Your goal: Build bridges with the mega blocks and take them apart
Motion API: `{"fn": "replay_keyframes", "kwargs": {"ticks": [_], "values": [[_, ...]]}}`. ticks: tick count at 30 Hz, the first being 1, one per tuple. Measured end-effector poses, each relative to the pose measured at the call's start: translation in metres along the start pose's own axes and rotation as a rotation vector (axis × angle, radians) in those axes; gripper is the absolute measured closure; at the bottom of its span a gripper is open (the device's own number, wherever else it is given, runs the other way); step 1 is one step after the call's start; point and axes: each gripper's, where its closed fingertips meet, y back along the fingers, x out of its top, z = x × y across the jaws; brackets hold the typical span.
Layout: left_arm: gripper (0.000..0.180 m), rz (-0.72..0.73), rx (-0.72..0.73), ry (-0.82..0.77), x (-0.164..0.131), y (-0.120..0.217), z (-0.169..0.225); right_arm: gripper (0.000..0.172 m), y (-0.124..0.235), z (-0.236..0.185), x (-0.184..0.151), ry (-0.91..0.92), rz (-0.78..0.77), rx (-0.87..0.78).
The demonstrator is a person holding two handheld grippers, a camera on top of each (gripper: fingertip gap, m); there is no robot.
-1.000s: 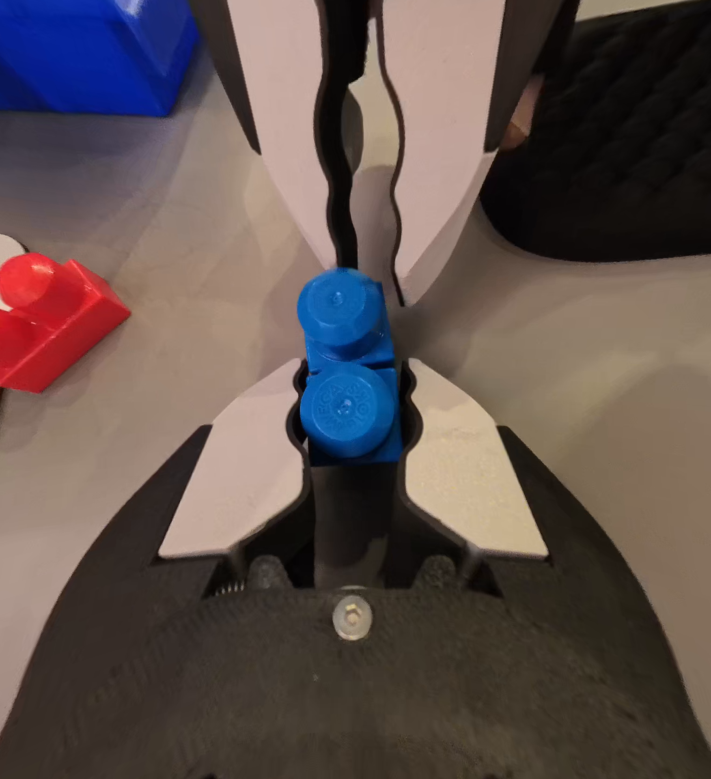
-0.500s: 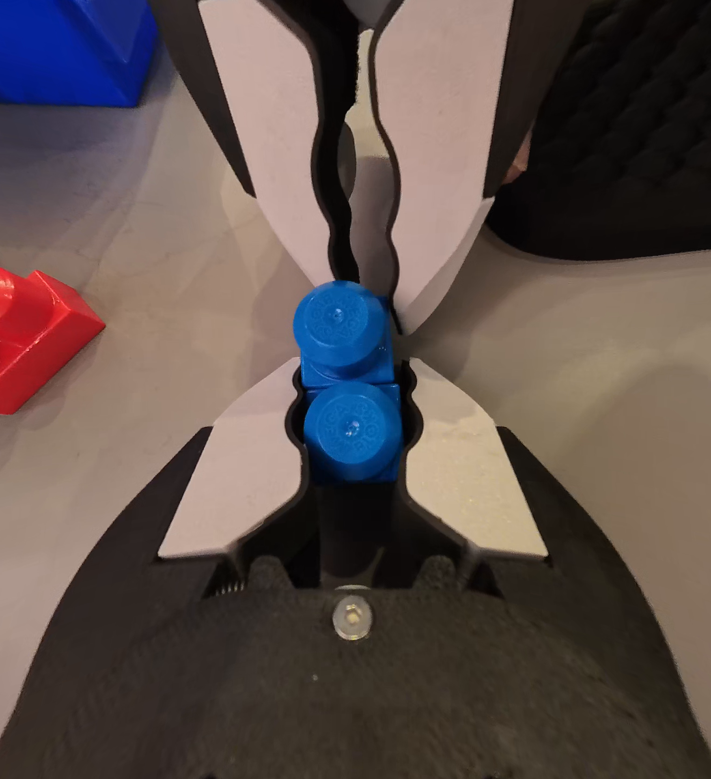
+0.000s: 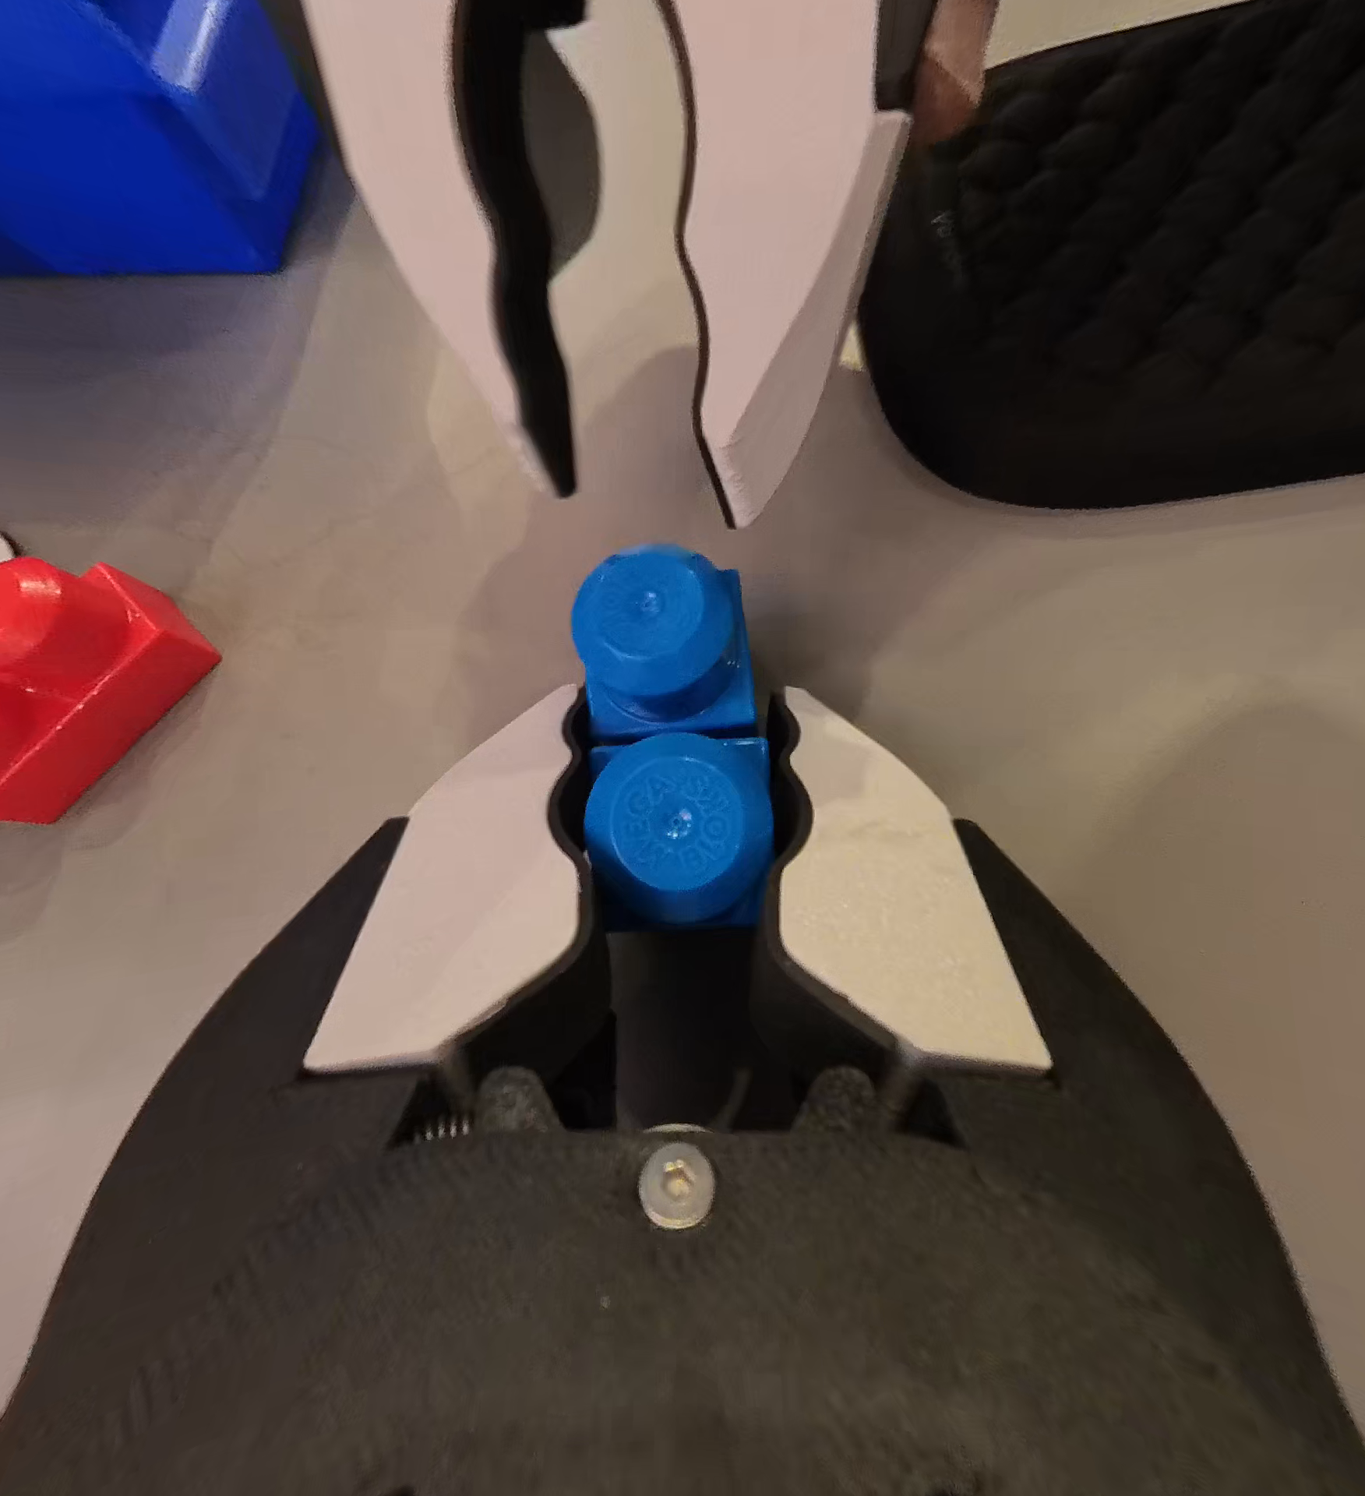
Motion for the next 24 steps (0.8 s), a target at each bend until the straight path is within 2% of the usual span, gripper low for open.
{"fn": "replay_keyframes", "kwargs": {"ticks": [4, 7, 11, 15, 17, 24], "values": [[0.14, -0.023, -0.031, 0.005, -0.002, -0.004, 0.006, 0.138, -0.015, -0.004, -0.005, 0.063, -0.028, -0.023], [0.14, -0.027, -0.036, 0.002, -0.003, -0.003, 0.005, 0.131, -0.026, -0.001, -0.01, 0.114, -0.046, -0.053], [0.14, -0.034, -0.052, -0.006, -0.006, -0.003, 0.006, 0.12, -0.027, -0.009, -0.009, 0.16, -0.027, -0.005], [0.14, -0.034, -0.057, -0.005, -0.005, -0.004, 0.007, 0.123, -0.03, -0.018, -0.006, 0.174, -0.027, 0.038], [0.14, -0.034, -0.069, -0.006, -0.005, -0.005, 0.009, 0.132, -0.032, -0.019, -0.003, 0.193, -0.012, 0.021], [0.14, -0.005, -0.074, -0.033, -0.001, -0.003, 0.009, 0.133, -0.031, -0.023, 0.0, 0.257, 0.011, 0.032]]}}
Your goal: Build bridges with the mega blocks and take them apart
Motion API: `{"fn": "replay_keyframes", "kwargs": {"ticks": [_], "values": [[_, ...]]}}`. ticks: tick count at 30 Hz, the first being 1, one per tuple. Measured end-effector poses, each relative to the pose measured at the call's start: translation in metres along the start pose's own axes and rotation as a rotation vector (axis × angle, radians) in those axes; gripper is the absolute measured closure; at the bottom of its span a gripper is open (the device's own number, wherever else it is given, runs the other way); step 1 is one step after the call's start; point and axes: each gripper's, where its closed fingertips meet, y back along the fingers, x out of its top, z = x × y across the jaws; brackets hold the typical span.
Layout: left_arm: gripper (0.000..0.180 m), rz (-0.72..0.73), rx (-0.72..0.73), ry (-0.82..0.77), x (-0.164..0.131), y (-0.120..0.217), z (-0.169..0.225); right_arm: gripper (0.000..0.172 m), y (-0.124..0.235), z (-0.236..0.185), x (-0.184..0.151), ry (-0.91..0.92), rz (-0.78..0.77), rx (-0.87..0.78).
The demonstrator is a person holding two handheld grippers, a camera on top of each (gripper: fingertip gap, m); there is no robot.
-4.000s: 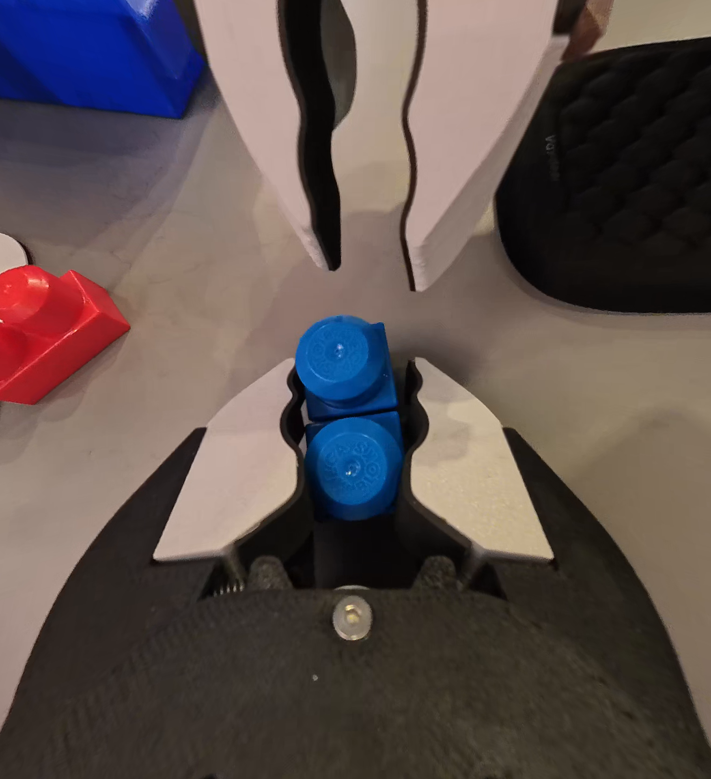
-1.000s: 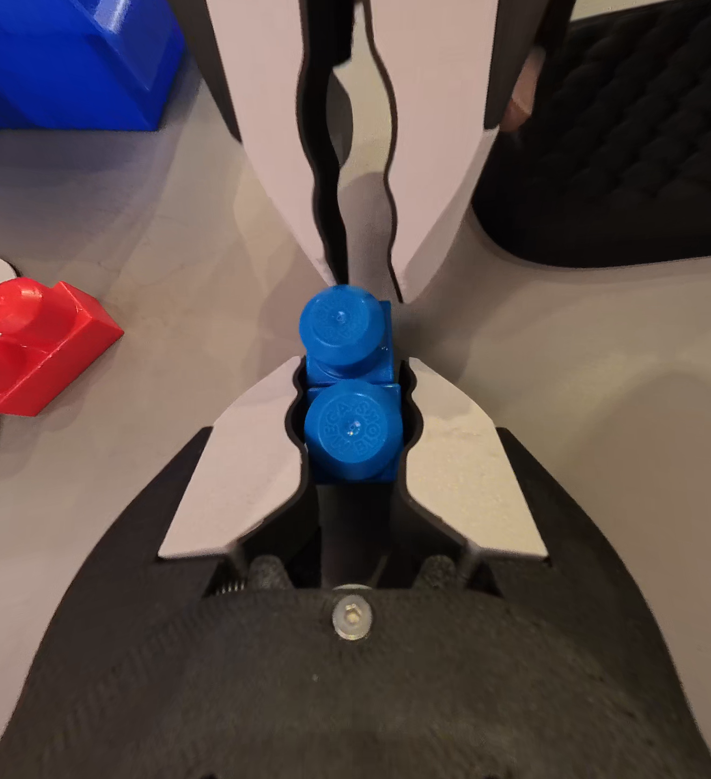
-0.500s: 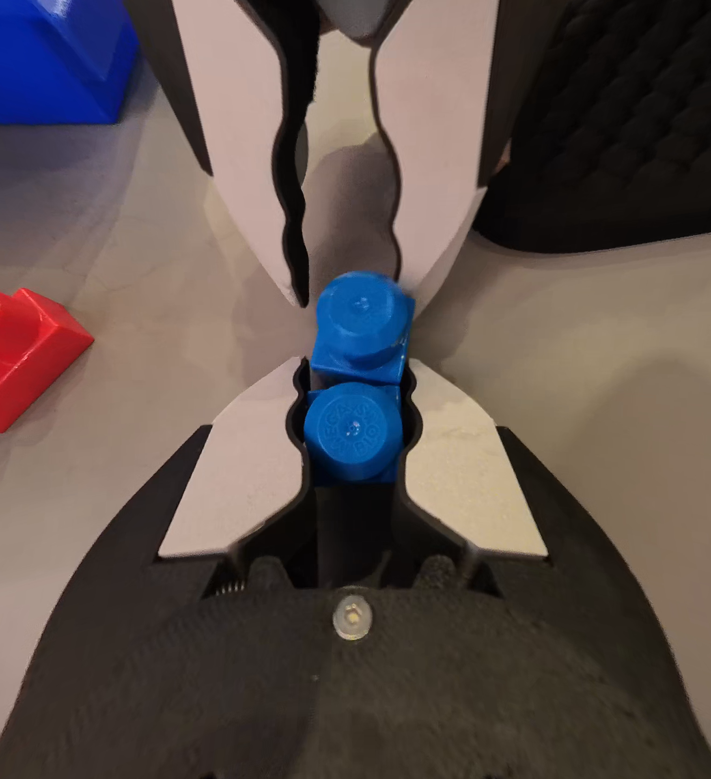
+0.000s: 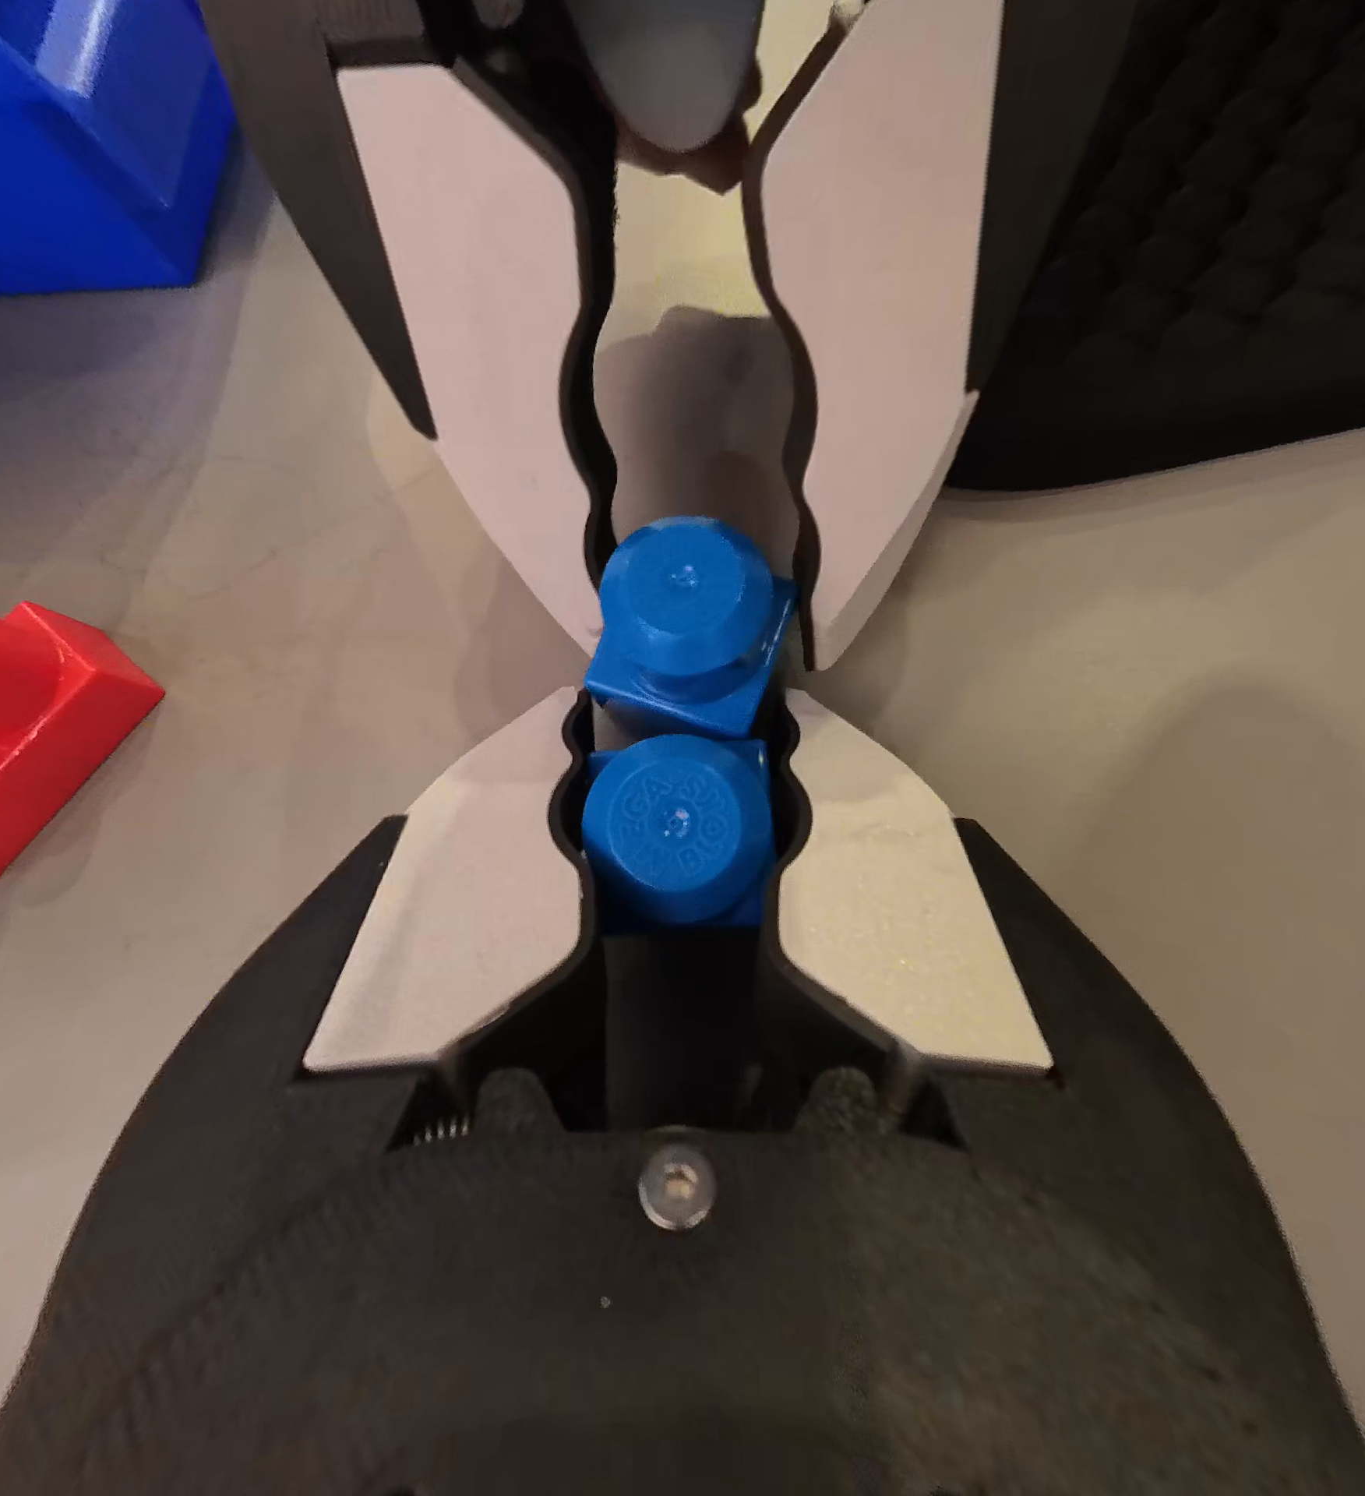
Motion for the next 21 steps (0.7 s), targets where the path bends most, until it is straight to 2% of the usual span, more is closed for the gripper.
{"fn": "replay_keyframes", "kwargs": {"ticks": [6, 13, 18, 21], "values": [[0.14, 0.125, -0.132, -0.002, 0.021, 0.022, 0.013, 0.133, 0.021, -0.014, 0.023, 0.027, 0.143, 0.119], [0.14, 0.278, -0.255, 0.113, 0.051, 0.062, 0.012, 0.133, 0.052, -0.017, 0.057, 0.0, 0.286, 0.148], [0.14, 0.544, -0.338, 0.255, 0.076, 0.103, 0.002, 0.133, 0.073, -0.014, 0.068, -0.076, 0.41, 0.114], [0.14, 0.691, -0.382, 0.295, 0.09, 0.128, -0.001, 0.133, 0.07, -0.019, 0.071, -0.089, 0.411, 0.109]]}}
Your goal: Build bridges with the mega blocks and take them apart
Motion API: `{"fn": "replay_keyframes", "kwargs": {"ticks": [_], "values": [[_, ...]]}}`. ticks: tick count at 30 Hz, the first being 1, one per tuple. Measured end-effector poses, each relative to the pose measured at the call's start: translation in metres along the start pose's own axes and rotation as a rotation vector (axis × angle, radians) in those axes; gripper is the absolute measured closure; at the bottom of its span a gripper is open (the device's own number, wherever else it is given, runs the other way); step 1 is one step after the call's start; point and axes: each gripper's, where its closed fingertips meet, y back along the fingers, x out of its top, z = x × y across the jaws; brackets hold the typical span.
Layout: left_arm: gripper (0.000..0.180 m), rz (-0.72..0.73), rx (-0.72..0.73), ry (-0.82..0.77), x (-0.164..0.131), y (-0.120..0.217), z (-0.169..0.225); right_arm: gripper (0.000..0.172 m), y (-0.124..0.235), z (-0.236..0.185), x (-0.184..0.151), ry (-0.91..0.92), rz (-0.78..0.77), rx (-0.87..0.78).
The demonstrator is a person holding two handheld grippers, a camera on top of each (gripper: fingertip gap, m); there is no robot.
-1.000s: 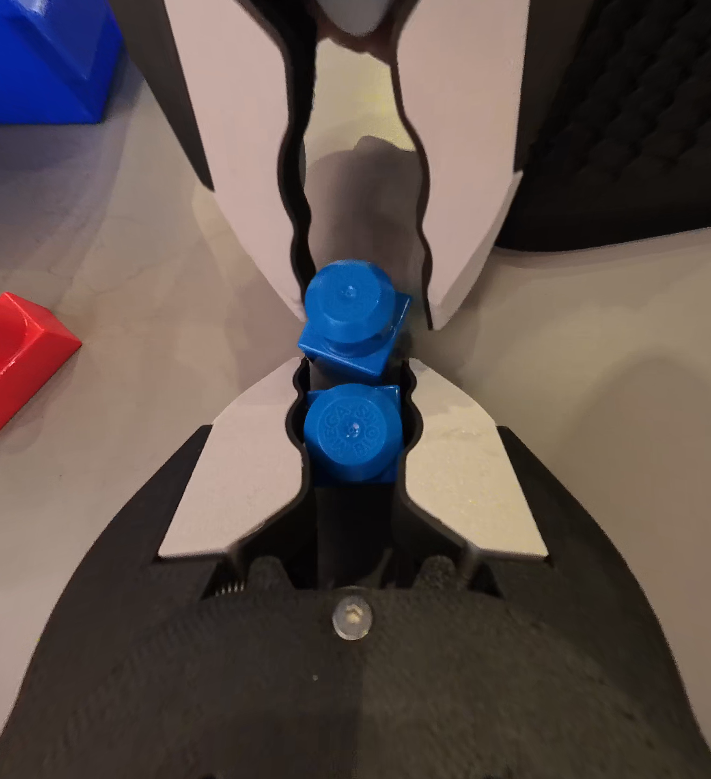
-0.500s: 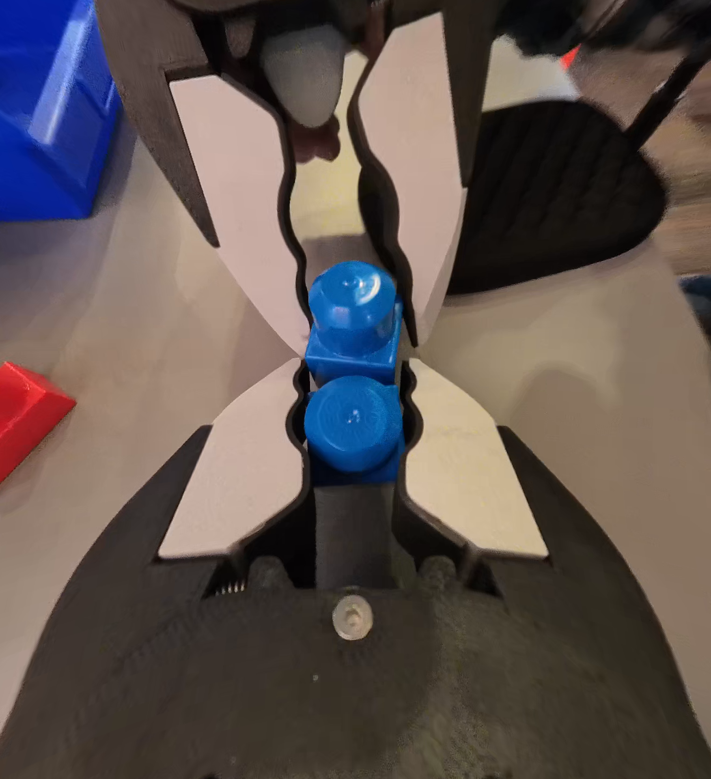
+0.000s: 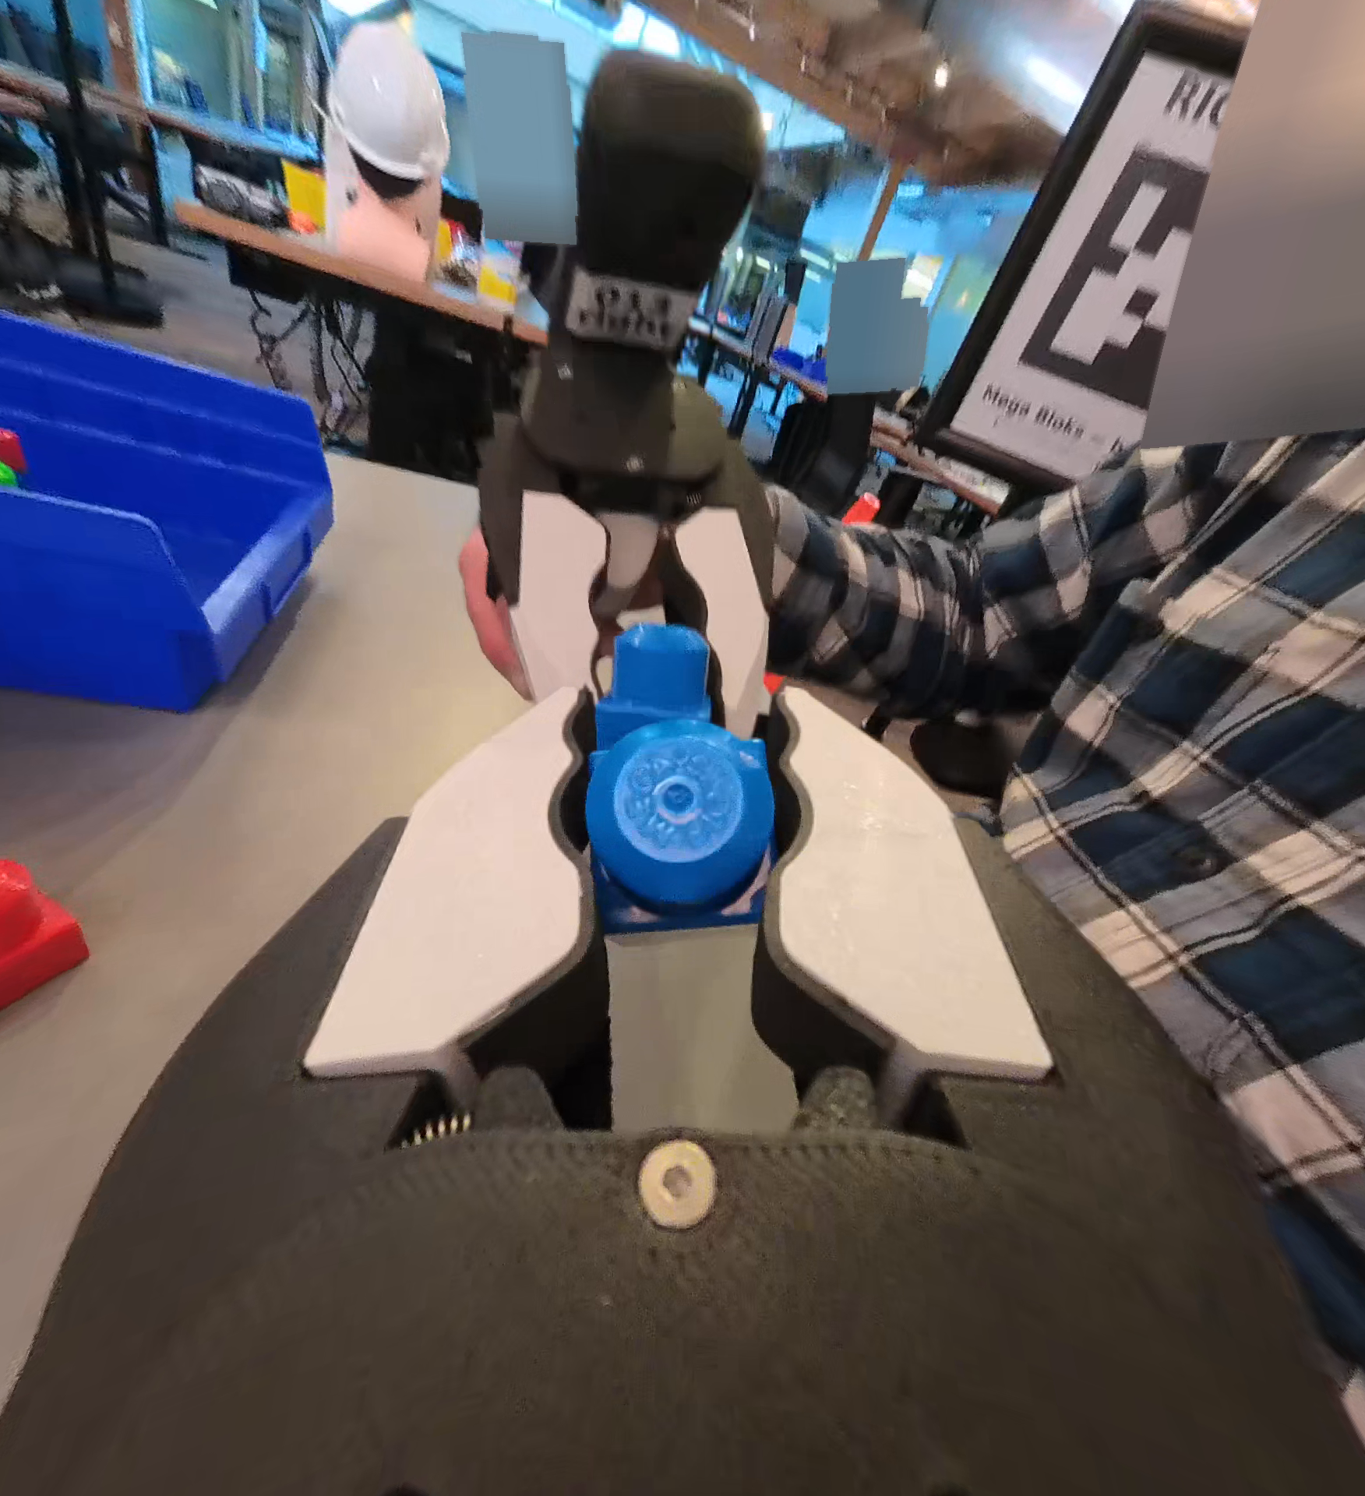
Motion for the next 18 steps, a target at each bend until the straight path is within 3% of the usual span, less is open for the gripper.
{"fn": "replay_keyframes", "kwargs": {"ticks": [5, 18], "values": [[0.14, 0.155, -0.062, 0.02, 0.024, 0.002, 0.014, 0.133, -0.011, 0.001, 0.027, 0.004, 0.109, -0.085], [0.14, 0.149, -0.016, -0.069, 0.034, -0.006, 0.017, 0.133, -0.026, -0.001, 0.032, -0.002, 0.055, -0.142]]}}
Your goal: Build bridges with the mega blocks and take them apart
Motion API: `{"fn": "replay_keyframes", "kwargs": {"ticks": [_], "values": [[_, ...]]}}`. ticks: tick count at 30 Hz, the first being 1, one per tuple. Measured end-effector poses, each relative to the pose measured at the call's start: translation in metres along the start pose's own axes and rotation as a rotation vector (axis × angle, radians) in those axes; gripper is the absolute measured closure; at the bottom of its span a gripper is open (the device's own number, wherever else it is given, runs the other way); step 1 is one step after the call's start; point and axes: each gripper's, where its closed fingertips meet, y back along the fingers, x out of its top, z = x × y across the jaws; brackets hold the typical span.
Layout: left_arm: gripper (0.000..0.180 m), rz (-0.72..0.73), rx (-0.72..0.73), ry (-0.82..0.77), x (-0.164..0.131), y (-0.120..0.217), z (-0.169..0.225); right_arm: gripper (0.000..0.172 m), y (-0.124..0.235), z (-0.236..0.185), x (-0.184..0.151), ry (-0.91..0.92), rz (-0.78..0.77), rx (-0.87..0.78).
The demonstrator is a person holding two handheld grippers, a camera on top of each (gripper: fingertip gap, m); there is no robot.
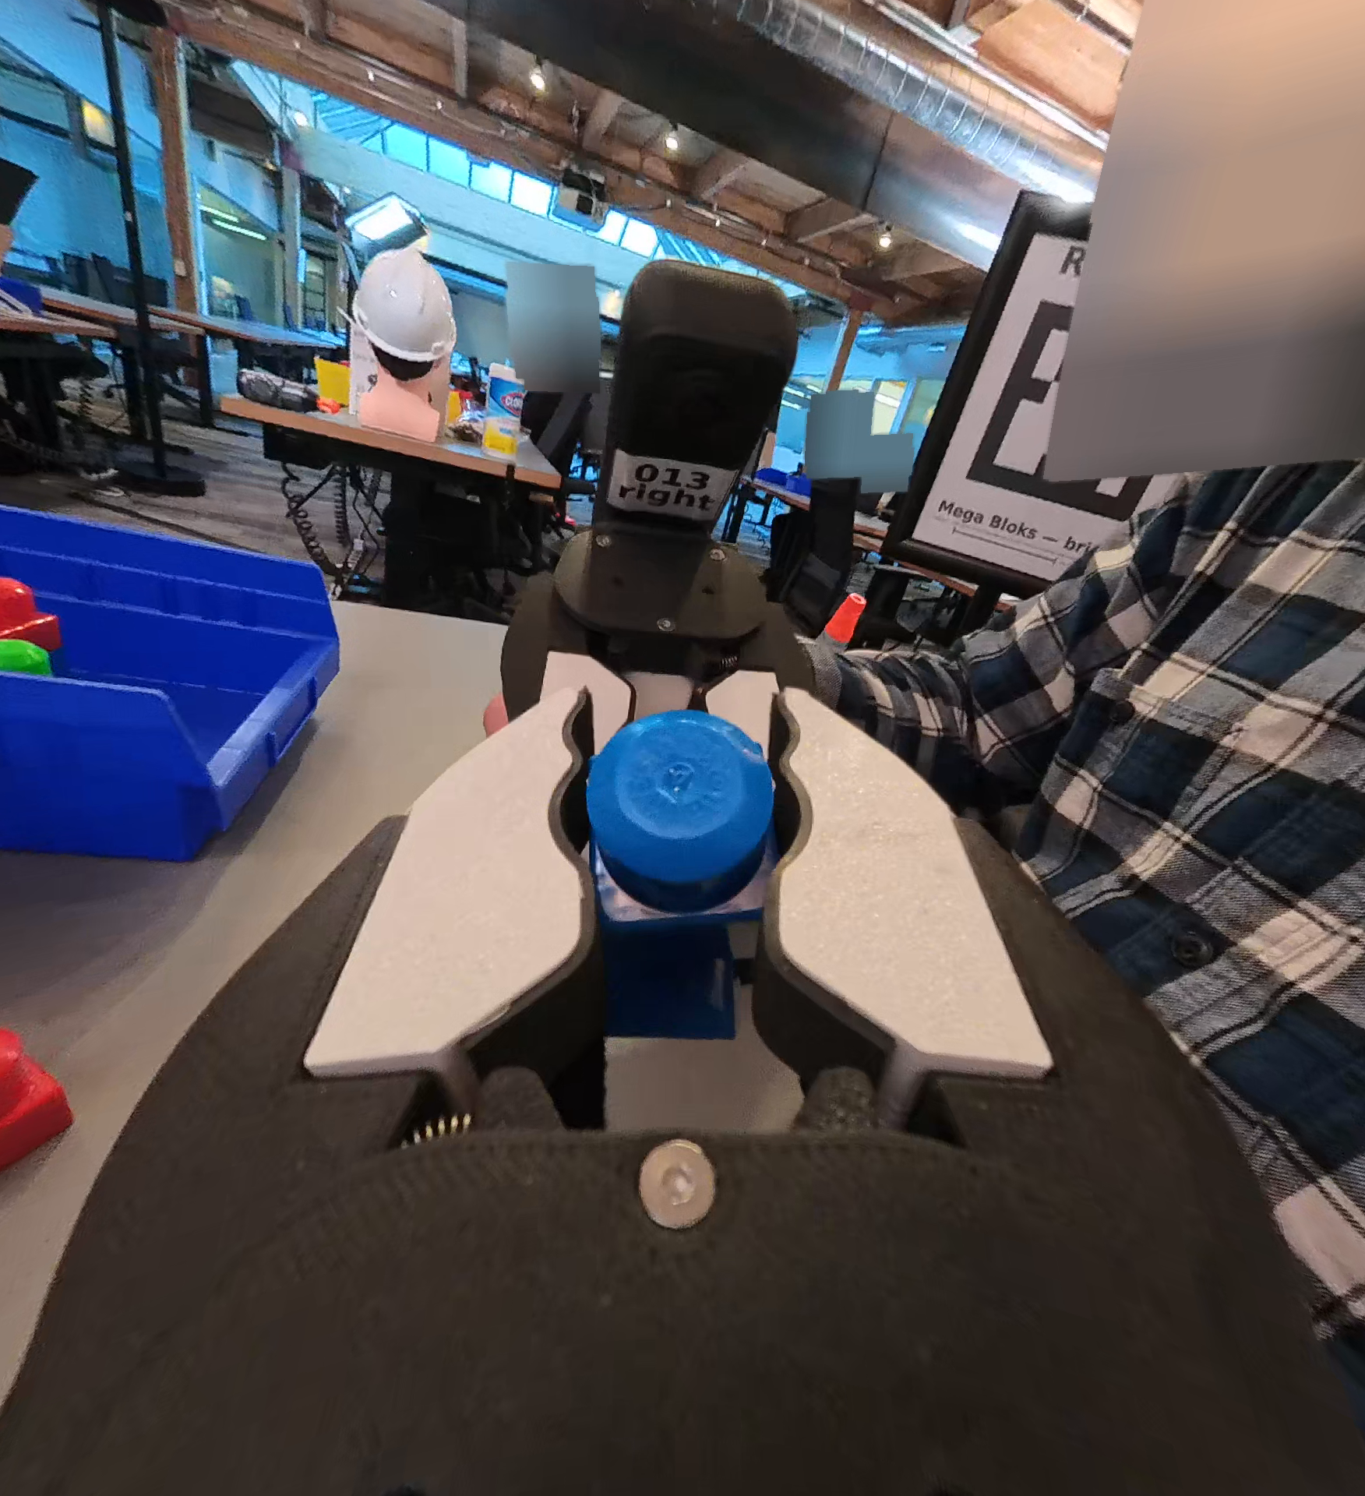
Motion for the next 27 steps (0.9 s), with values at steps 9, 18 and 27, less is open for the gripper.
{"fn": "replay_keyframes", "kwargs": {"ticks": [9, 18, 27], "values": [[0.139, -0.001, 0.031, -0.021, -0.001, -0.004, -0.002, 0.134, -0.01, 0.002, -0.004, -0.003, -0.015, -0.022], [0.132, 0.004, 0.03, -0.01, 0.0, -0.003, -0.002, 0.134, -0.008, 0.002, 0.004, 0.027, -0.003, -0.039], [0.131, -0.044, -0.008, -0.019, -0.007, -0.005, 0.004, 0.134, -0.012, 0.001, 0.001, 0.027, -0.016, -0.043]]}}
